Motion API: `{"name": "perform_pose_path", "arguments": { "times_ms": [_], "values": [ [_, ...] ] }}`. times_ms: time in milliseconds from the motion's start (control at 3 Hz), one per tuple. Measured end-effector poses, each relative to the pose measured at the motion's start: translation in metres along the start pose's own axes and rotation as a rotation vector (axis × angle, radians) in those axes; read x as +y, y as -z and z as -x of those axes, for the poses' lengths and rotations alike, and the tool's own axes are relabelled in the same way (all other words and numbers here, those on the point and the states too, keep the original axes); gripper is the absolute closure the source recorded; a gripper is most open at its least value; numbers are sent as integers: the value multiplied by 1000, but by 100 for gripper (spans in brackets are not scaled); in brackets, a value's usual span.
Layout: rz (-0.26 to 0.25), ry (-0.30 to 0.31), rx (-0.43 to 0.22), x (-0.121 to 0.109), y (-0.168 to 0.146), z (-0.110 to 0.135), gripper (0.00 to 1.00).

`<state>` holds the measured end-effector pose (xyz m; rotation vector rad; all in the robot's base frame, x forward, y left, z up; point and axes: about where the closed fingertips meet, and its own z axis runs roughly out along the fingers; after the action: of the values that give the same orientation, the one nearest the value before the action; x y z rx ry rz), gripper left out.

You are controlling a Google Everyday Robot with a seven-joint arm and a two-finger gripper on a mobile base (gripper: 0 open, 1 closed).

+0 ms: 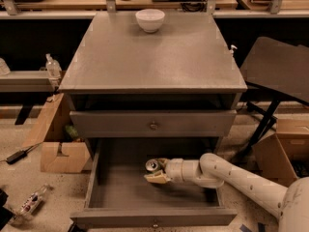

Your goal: Pick green can from middle drawer and place on counter

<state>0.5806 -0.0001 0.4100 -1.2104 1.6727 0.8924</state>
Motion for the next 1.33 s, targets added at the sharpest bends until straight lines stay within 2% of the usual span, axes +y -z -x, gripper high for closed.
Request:
{"name": "perform_pose_path", "arguments": {
  "times_ms": [333, 667, 1000, 1333],
  "values": [
    [74, -43, -23, 41, 56, 44, 95],
    [156, -20, -45, 76, 105, 96, 100],
    [177, -12, -24, 79, 174, 197, 100],
    [96, 28, 18, 49, 228, 322, 100]
  ]
}}
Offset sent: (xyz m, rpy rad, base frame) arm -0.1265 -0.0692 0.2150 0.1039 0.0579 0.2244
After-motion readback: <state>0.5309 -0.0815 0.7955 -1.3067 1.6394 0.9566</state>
